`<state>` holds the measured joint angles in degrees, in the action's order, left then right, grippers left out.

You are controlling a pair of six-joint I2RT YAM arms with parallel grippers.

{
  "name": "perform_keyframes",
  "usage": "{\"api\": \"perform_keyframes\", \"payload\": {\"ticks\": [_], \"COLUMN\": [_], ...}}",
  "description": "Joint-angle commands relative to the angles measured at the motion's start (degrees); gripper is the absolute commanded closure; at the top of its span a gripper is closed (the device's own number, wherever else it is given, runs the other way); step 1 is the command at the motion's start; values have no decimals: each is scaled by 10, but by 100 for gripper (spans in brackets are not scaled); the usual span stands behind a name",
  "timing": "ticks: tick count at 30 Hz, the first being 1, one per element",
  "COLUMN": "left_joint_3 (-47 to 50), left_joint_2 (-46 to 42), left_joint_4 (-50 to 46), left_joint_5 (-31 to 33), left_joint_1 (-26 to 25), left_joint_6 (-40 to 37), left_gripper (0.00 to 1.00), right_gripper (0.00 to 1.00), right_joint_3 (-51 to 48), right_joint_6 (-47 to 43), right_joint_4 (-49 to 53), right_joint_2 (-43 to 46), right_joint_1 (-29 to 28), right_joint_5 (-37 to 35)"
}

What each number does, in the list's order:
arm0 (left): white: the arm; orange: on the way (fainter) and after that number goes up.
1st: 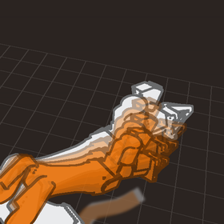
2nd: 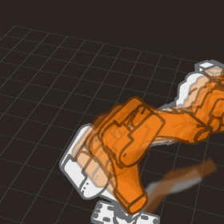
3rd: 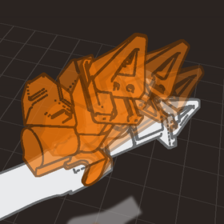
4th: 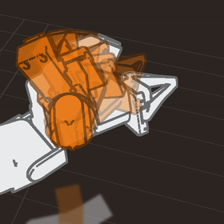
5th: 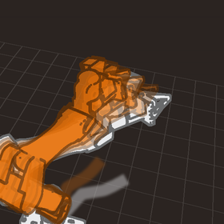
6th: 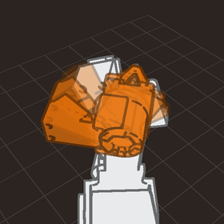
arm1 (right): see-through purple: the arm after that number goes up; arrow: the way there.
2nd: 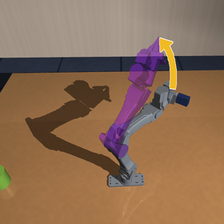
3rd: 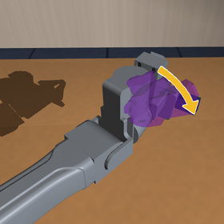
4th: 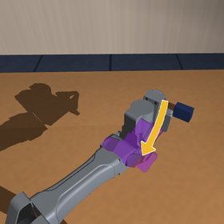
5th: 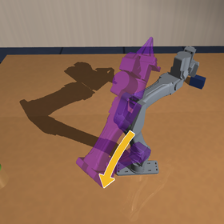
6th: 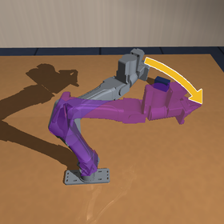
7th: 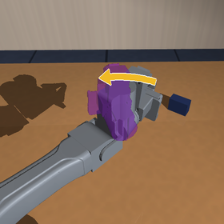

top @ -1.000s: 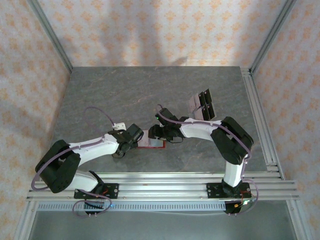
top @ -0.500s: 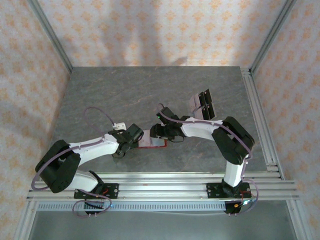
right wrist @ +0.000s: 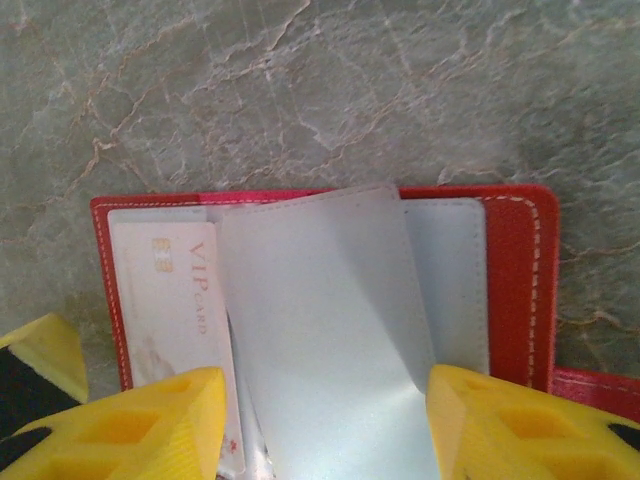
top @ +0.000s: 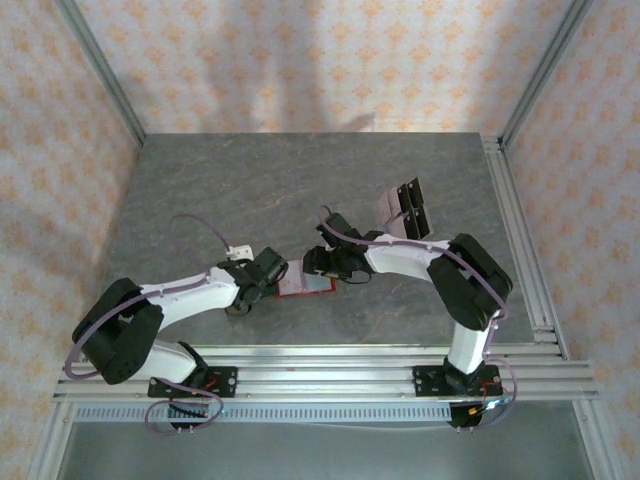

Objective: Put the credit cards into the card holder

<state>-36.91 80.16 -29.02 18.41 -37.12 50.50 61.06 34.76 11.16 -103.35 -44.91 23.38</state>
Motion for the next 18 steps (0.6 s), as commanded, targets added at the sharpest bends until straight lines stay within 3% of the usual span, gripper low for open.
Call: {"api": "perform_keyframes", "payload": {"ticks": [1, 13, 18], "left_joint_3": [9, 13, 13], "left_joint_2": [9, 13, 11], "left_joint_4": [6, 11, 10], "left_joint_5": [6, 4, 5], "left_joint_1": [0, -2, -4], "left_joint_6": [-7, -4, -3], "left_gripper": [0, 0, 0], "right_gripper": [45, 46, 46], "right_joint_3": [-8, 19, 25], "right_joint_6": [10, 29, 15], "right_joint_4": [-22, -54, -32], "right_joint_2": [-7, -39, -24], "right_joint_1": [-3, -25, -26], "right_joint_5": [25, 68, 42]}}
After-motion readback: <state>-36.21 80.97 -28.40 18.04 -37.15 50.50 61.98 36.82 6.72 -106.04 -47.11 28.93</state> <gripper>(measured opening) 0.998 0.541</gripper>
